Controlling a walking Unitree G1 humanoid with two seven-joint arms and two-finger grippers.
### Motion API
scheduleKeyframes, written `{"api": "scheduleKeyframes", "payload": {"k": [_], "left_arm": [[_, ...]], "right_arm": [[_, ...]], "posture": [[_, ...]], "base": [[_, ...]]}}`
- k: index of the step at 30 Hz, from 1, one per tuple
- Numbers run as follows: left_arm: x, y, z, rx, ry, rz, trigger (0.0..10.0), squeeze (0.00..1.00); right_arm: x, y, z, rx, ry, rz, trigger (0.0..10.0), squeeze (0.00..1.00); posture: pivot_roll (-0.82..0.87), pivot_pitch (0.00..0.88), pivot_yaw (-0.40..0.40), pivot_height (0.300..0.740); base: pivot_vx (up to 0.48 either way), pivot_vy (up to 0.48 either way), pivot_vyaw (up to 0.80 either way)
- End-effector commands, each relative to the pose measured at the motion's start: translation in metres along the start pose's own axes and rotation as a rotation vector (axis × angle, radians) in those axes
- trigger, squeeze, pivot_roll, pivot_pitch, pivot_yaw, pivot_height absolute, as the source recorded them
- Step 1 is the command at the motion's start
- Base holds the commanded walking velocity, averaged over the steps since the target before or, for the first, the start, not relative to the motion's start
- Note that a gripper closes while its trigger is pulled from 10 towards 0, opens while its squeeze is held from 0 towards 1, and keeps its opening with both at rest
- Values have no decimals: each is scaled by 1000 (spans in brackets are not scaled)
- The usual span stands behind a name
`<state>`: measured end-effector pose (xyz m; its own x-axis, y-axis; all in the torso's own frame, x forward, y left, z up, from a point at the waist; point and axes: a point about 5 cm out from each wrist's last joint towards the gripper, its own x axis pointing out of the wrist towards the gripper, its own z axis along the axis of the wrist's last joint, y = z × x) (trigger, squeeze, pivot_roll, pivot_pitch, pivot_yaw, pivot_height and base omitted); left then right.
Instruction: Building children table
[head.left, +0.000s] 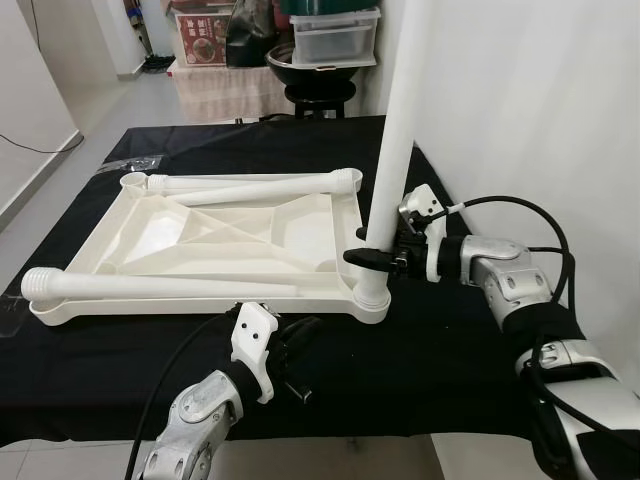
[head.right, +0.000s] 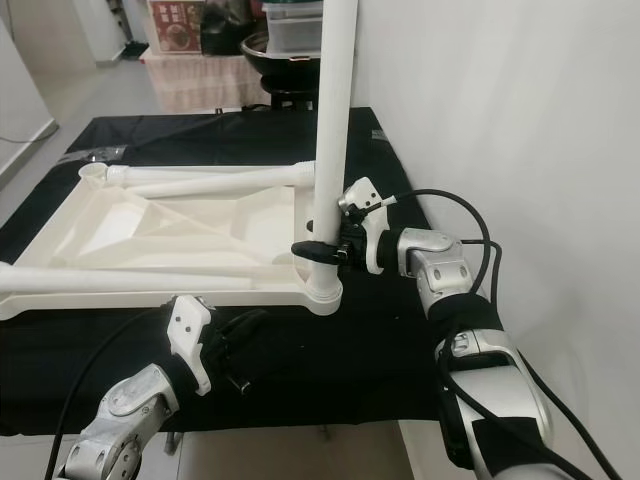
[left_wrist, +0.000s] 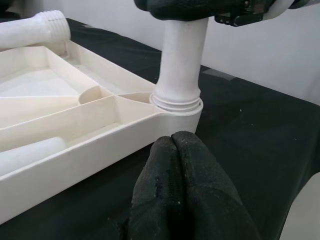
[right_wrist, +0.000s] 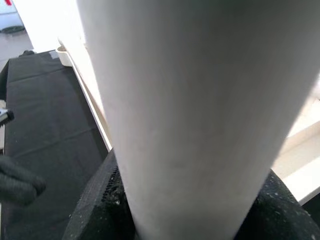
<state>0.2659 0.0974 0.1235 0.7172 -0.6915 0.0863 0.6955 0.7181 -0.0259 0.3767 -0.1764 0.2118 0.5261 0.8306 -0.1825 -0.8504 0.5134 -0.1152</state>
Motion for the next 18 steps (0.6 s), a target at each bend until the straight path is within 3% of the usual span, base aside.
{"api": "scheduleKeyframes", "payload": {"k": [1,4,8,9,10,11,14,15,17,18], "left_arm": [[-3,-1,-2,4,13,-3,10000,0],[-3,-1,-1,3,11,-3,10000,0],[-5,0,0,2,9,-1,10000,0],[-6,1,1,1,9,-2,10000,0],[-6,1,1,1,9,-2,10000,0],[-8,4,1,1,13,-4,10000,0],[-8,4,1,1,13,-4,10000,0],[-9,6,2,-1,15,-8,10000,0],[-9,6,2,-1,15,-8,10000,0],[-10,8,1,-2,23,-14,10000,0]], "right_arm": [[-10,-1,-3,-15,-27,-29,0,0],[-20,-4,-12,-32,-11,-91,0,0],[-34,1,-27,12,-28,-221,0,0],[-34,16,-41,75,-48,-314,0,0],[-34,16,-41,75,-48,-314,0,0],[-25,39,-62,169,-64,-494,0,0],[-25,39,-62,169,-64,-494,0,0],[-8,75,-88,311,-72,-613,0,0],[-8,75,-88,311,-72,-613,0,0],[-1,79,-91,293,-59,-675,0,0]], "posture": [[-96,85,-7,740],[-100,96,-1,740],[-113,109,5,740],[-117,113,13,740],[-117,113,13,740],[-129,122,33,740],[-129,122,33,740],[-136,127,49,740],[-136,127,49,740],[-144,112,60,740]], "base": [[0,0,0],[0,0,0],[0,0,0],[0,0,0],[0,0,0],[0,0,0],[0,0,0],[0,0,0],[0,0,0],[0,0,0]]}}
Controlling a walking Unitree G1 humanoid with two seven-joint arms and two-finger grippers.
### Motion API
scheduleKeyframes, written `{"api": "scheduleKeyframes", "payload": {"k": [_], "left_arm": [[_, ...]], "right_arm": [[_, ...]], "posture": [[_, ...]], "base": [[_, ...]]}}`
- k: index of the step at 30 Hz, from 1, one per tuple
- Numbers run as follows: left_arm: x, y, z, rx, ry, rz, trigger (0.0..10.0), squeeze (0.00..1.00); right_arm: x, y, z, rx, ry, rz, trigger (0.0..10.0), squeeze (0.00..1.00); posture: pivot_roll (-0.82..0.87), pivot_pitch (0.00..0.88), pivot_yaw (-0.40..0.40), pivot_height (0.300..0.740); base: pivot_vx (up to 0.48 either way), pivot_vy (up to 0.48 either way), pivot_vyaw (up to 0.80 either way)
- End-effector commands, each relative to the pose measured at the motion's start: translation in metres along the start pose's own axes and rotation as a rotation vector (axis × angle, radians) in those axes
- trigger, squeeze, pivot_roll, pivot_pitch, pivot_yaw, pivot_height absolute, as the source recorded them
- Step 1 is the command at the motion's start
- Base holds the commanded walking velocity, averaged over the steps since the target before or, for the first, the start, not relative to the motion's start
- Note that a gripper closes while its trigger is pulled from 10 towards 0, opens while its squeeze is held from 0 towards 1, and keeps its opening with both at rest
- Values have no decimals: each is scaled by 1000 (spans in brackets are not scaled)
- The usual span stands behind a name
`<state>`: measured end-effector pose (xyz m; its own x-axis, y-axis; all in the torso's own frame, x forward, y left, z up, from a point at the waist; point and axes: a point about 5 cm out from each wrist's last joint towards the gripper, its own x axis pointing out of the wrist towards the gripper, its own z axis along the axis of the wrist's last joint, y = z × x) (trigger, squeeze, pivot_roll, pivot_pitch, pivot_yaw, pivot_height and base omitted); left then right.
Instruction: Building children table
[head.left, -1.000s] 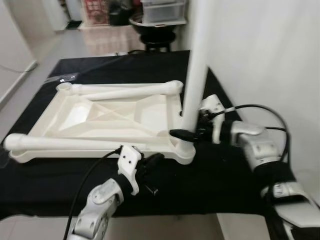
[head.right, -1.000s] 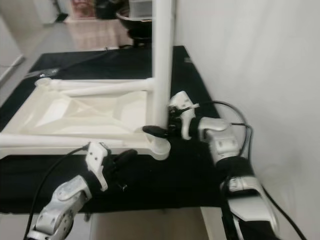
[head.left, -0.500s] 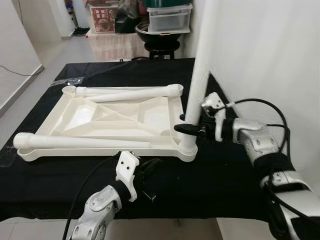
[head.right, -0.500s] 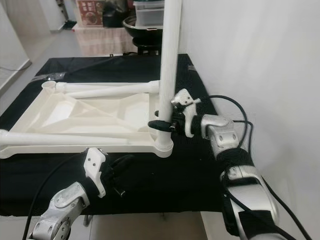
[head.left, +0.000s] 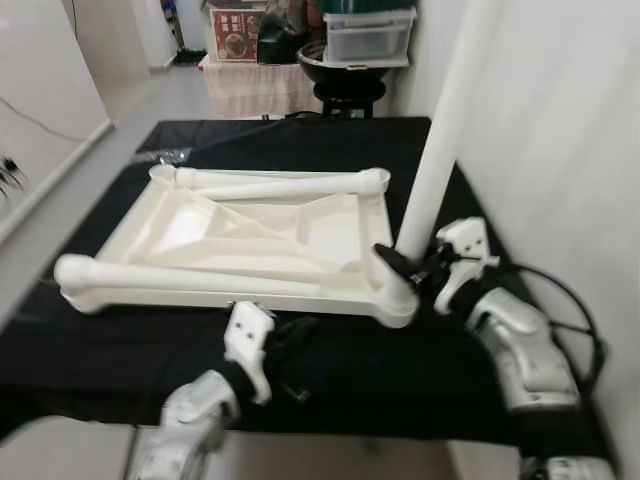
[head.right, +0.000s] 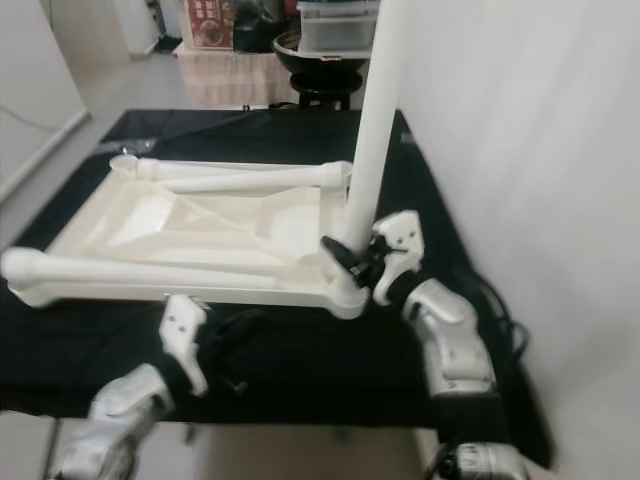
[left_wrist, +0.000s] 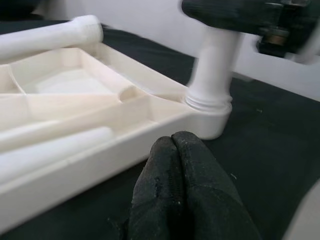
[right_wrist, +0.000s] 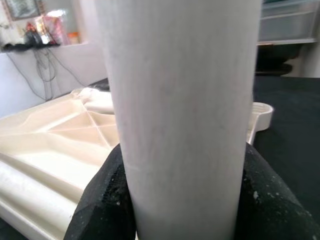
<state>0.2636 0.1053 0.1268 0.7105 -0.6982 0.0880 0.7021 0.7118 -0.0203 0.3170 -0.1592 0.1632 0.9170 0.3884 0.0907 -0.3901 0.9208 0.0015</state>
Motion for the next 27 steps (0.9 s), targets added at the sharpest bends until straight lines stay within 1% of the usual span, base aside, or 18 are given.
{"api": "scheduleKeyframes", "payload": {"k": [1,2,3,4,9,10,13,14,15,16,18,19,20,23,24,25,26,27], "left_arm": [[-3,4,-3,-7,24,-4,10000,0],[-3,4,-3,-7,24,-4,10000,0],[-2,5,-3,-6,28,-13,10000,0],[-2,6,-3,-7,24,1,10000,0],[-2,8,-3,-12,14,31,10000,0],[-1,8,-3,-9,15,31,10000,0],[-1,8,-3,-9,15,31,10000,0],[0,7,-3,-8,17,24,10000,0],[0,7,-3,-8,17,24,10000,0],[1,6,-3,-8,21,11,10000,0],[1,6,-3,-8,21,11,10000,0],[2,5,-3,-8,23,2,10000,0],[3,5,-3,-9,23,-1,10000,0],[3,4,-3,-8,21,-1,10000,0],[4,4,-3,-8,20,2,10000,0],[4,4,-3,-8,20,2,10000,0],[5,2,-4,-5,17,7,10000,0],[5,2,-4,-5,17,7,10000,0]], "right_arm": [[-11,6,-48,83,198,-81,0,0],[-11,6,-48,83,198,-81,0,0],[-4,14,-50,12,204,-56,0,0],[-1,14,-49,-26,208,-30,0,0],[-1,11,-47,-36,213,-23,0,0],[-2,9,-46,-10,214,-28,10000,0],[-2,9,-46,-10,214,-28,10000,0],[-3,10,-42,3,210,-29,10000,698],[-3,10,-42,3,210,-29,10000,698],[0,11,-30,12,182,20,10000,1000],[0,11,-30,12,182,20,10000,1000],[6,10,-17,11,154,89,10000,1000],[12,7,-5,-15,132,178,10000,0],[17,3,3,-66,129,266,10000,0],[22,-2,7,-128,148,359,10000,0],[22,-2,7,-128,148,359,10000,0],[32,-13,11,-215,208,503,10000,0],[32,-13,11,-215,208,503,10000,0]], "posture": [[-144,112,60,740],[-144,112,60,740],[-110,108,35,740],[-128,101,42,740],[-115,99,38,740],[-116,94,39,740],[-116,94,39,740],[-119,92,43,740],[-119,92,43,740],[-118,89,42,740],[-118,89,42,740],[-117,88,39,740],[-115,87,36,740],[-110,84,29,740],[-104,82,21,740],[-104,82,21,740],[-92,77,12,740],[-92,77,12,740]], "base": [[0,0,0],[0,0,0],[0,0,0],[0,0,0],[0,0,0],[0,0,0],[0,0,0],[0,0,0],[0,0,0],[0,0,0],[0,0,0],[0,0,0],[0,0,0],[0,0,0],[0,0,0],[0,0,0],[0,0,0],[0,0,0]]}}
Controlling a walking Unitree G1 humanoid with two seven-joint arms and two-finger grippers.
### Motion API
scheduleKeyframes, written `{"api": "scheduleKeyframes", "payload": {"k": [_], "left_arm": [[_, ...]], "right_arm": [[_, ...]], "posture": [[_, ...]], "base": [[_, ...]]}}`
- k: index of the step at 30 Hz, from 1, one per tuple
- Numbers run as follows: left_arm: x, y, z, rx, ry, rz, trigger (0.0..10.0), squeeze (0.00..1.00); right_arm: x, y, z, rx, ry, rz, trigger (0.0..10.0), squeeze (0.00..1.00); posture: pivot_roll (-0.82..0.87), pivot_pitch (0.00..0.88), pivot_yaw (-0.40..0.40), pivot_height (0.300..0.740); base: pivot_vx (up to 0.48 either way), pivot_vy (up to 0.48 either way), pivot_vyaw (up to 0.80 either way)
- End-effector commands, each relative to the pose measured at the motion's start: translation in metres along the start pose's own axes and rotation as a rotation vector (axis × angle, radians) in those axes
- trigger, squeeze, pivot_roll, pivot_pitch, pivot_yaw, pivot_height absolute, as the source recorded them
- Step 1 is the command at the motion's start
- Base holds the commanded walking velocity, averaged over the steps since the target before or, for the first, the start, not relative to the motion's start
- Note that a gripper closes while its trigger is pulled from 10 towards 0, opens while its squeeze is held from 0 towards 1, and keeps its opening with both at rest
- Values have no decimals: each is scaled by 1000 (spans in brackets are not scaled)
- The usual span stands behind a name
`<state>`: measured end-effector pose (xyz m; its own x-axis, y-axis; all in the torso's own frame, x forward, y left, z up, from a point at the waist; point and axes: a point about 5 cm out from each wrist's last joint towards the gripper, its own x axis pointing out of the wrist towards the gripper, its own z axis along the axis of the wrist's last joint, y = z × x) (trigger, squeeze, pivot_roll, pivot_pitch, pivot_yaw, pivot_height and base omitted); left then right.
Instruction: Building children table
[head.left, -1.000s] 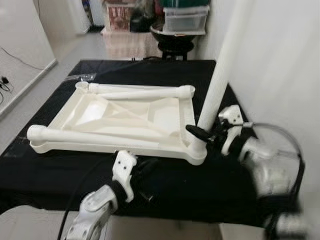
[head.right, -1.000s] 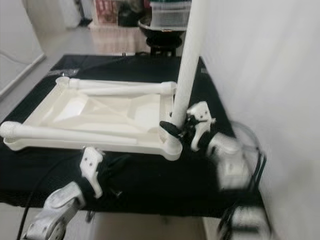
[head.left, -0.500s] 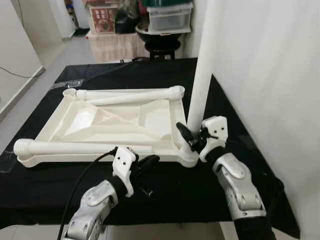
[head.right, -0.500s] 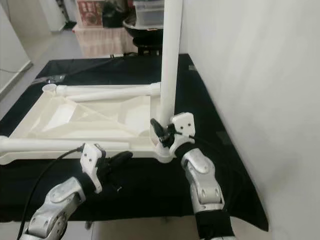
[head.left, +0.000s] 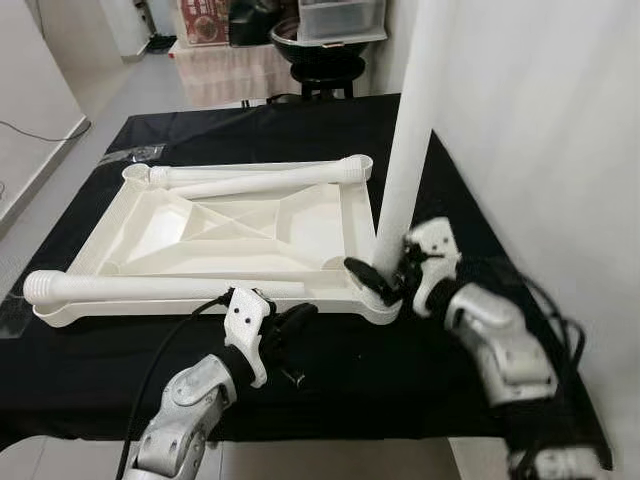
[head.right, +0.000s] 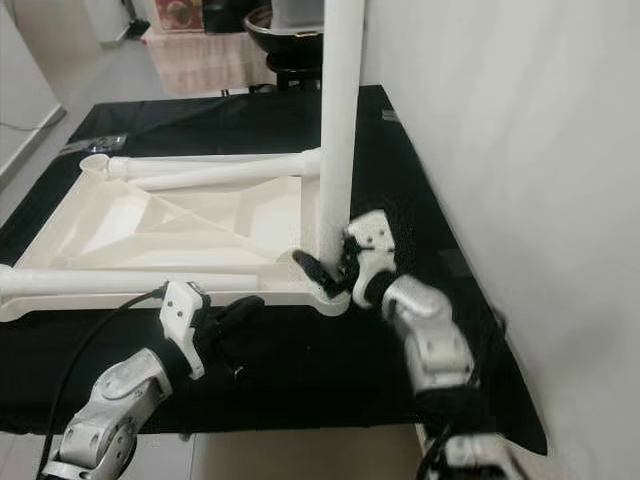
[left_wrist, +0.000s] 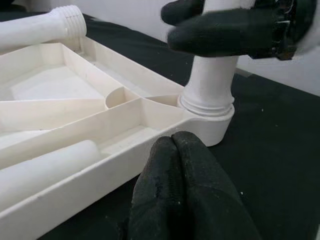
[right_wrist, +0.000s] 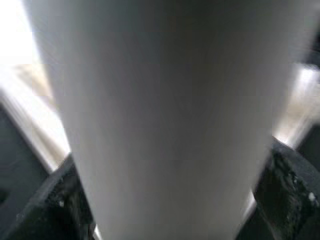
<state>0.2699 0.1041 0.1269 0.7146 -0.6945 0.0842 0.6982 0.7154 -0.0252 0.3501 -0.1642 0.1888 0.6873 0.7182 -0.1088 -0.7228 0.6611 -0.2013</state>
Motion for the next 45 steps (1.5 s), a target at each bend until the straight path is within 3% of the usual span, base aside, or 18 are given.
{"api": "scheduleKeyframes", "payload": {"k": [1,4,5,6,7,8,9,10,11,28,29,31,33,36,38,42,43,45], "left_arm": [[-1,-2,-4,1,13,2,10000,0],[-1,-3,-4,2,13,2,10000,0],[-1,-4,-4,4,13,2,10000,0],[-1,-4,-4,4,13,2,10000,0],[-1,-5,-4,5,14,2,10000,0],[-1,-5,-4,5,14,2,10000,0],[-1,-6,-5,5,14,2,10000,0],[-1,-6,-5,5,14,2,10000,0],[-1,-6,-5,5,14,2,10000,0],[-2,-10,-5,-10,8,-2,10000,0],[-3,-9,-4,-11,6,-1,10000,0],[-5,-5,-1,-17,0,2,10000,0],[-5,-2,-1,-21,0,-4,10000,0],[-5,-1,-1,-25,2,-5,10000,0],[-3,-1,-2,-30,5,-17,10000,0],[-1,0,-2,-25,13,-33,10000,0],[-1,1,-2,-22,8,-12,10000,0],[-2,2,-2,-20,5,-1,10000,0]], "right_arm": [[6,0,-9,-15,63,113,10000,0],[8,-6,-6,-22,72,124,10000,0],[14,-15,3,-5,71,121,8392,0],[14,-15,3,-5,71,121,8392,0],[16,-18,6,7,70,125,4235,0],[16,-18,6,7,70,125,4235,0],[18,-19,8,16,67,132,1412,0],[18,-19,8,16,67,132,1412,0],[18,-19,8,35,69,154,0,0],[-4,-16,-22,94,57,153,0,0],[-8,-11,-28,107,52,94,0,0],[8,55,-64,330,17,-287,0,0],[8,78,-42,30,-20,-376,0,0],[13,79,-41,72,-36,-306,0,0],[16,70,-48,198,-48,-267,0,0],[21,69,-52,182,-15,-255,0,0],[21,66,-49,204,-31,-263,10000,0],[19,64,-49,226,-42,-279,10000,0]], "posture": [[-92,77,12,740],[-88,76,10,740],[-85,76,7,740],[-85,76,7,740],[-81,76,2,740],[-81,76,2,740],[-81,76,-2,740],[-81,76,-2,740],[-90,77,-6,740],[-107,97,-1,740],[-117,105,-2,740],[-156,126,16,740],[-153,130,25,740],[-188,126,48,740],[-153,115,31,740],[-159,107,32,740],[-143,105,27,740],[-143,105,27,740]], "base": [[0,0,0],[0,0,0],[0,0,0],[0,0,0],[0,0,0],[0,0,0],[0,0,0],[0,0,0],[0,0,0],[0,0,0],[0,0,0],[0,0,0],[0,0,0],[0,0,0],[0,0,0],[0,0,0],[0,0,0],[0,0,0]]}}
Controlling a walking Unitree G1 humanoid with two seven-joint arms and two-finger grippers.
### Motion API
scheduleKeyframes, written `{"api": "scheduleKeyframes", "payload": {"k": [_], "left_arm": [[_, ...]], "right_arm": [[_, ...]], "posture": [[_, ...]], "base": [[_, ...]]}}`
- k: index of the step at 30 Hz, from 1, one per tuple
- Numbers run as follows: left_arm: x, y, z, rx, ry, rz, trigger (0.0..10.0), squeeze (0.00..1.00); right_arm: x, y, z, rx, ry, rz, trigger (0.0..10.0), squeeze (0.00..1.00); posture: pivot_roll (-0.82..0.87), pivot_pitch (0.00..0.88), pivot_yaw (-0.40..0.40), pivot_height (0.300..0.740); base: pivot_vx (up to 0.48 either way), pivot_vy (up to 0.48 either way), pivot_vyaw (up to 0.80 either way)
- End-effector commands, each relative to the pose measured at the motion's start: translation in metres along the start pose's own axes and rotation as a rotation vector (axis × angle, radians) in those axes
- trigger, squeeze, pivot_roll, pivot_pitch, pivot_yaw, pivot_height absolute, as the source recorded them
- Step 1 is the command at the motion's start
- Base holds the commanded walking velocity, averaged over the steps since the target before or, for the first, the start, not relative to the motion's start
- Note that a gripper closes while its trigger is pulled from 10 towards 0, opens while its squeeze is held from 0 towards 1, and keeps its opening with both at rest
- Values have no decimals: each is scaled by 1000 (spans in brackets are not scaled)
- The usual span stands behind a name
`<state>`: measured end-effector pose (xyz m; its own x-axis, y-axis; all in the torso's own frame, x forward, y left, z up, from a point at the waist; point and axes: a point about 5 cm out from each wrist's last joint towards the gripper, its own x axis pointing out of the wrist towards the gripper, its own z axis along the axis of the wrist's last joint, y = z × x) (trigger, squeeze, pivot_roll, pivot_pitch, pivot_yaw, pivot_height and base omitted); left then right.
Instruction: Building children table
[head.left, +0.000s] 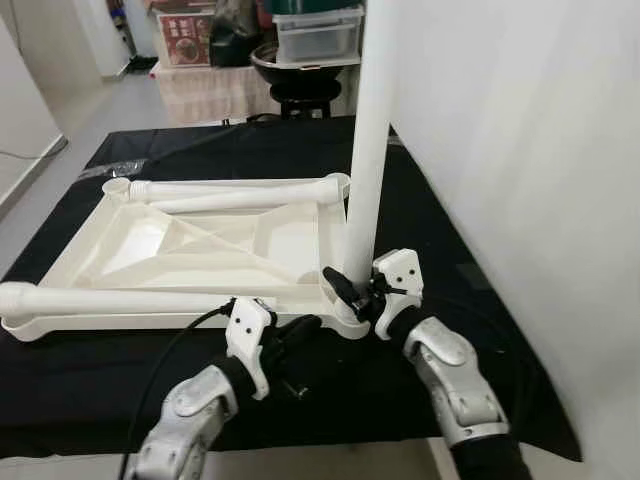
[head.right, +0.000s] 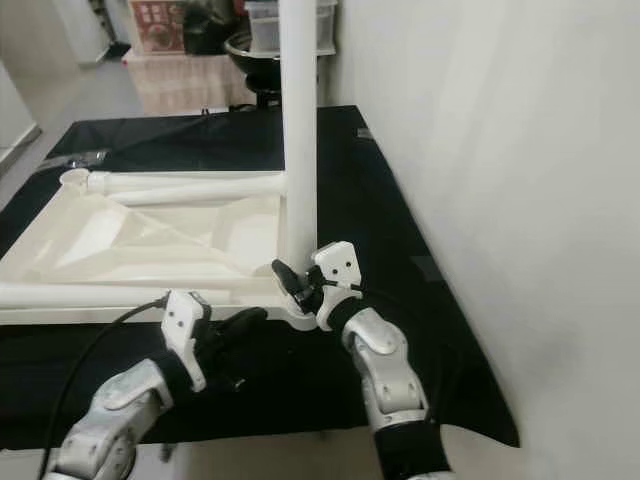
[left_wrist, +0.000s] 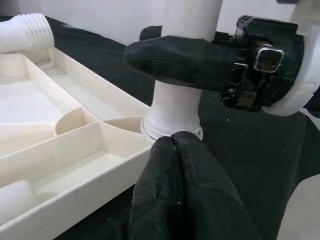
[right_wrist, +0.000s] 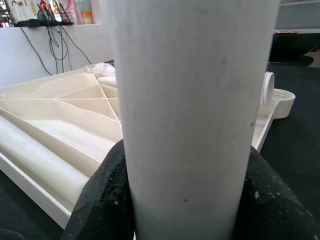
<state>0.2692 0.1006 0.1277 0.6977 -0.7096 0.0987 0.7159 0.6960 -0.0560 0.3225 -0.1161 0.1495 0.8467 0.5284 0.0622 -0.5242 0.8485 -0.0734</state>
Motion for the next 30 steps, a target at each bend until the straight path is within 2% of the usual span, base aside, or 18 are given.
{"api": "scheduleKeyframes", "payload": {"k": [1,3,4,7,9,10,11,12,13,14,15,18,21,24,25,26,27,30], "left_arm": [[-4,4,-2,13,18,23,10000,0],[-3,5,-2,14,17,29,10000,0],[-3,5,-2,15,17,32,10000,0],[-3,4,-2,15,17,32,10000,0],[-2,4,-3,14,19,26,10000,0],[-2,4,-3,14,19,26,10000,0],[-1,3,-3,13,19,23,10000,0],[-1,3,-3,12,19,21,10000,0],[-1,3,-3,12,19,21,10000,0],[-1,2,-3,12,18,21,10000,0],[-1,2,-3,12,18,21,10000,0],[-1,1,-3,13,17,23,10000,0],[-2,0,-4,14,16,27,10000,0],[-2,0,-4,15,16,28,10000,0],[-2,-1,-4,15,17,29,10000,0],[-2,-1,-4,15,17,29,10000,0],[-2,-1,-4,16,17,30,10000,0],[-3,-1,-4,16,17,30,10000,0]], "right_arm": [[-4,0,-23,77,102,-20,10000,0],[-6,0,-21,108,98,-33,10000,0],[-8,-1,-17,155,85,-10,10000,1000],[-9,2,-11,168,71,15,10000,1000],[-2,-5,7,84,45,142,10000,1000],[-2,-5,7,84,45,142,10000,1000],[2,-10,14,37,46,216,10000,835],[6,-16,20,-23,58,309,10000,0],[6,-16,20,-23,58,309,10000,0],[8,-21,25,-64,73,400,10000,0],[8,-21,25,-64,73,400,10000,0],[16,-38,37,-94,109,526,10000,0],[23,-49,46,-68,117,551,10000,0],[25,-51,49,-53,126,569,10000,0],[25,-53,51,-44,136,587,2392,0],[25,-53,51,-44,136,587,2392,0],[25,-55,52,-41,145,592,235,0],[26,-57,53,-31,150,598,0,0]], "posture": [[-143,105,27,740],[-140,102,26,740],[-135,99,25,740],[-132,96,25,740],[-133,92,25,740],[-133,92,25,740],[-132,92,23,740],[-127,90,21,740],[-127,90,21,740],[-123,88,18,740],[-123,88,18,740],[-110,90,10,740],[-106,90,7,740],[-103,92,6,740],[-98,93,5,740],[-98,93,5,740],[-98,93,5,740],[-96,96,5,740]], "base": [[0,0,0],[0,0,0],[0,0,0],[0,0,0],[0,0,0],[0,0,0],[0,0,0],[0,0,0],[0,0,0],[0,0,0],[0,0,0],[0,0,0],[0,0,0],[0,0,0],[0,0,0],[0,0,0],[0,0,0],[0,0,0]]}}
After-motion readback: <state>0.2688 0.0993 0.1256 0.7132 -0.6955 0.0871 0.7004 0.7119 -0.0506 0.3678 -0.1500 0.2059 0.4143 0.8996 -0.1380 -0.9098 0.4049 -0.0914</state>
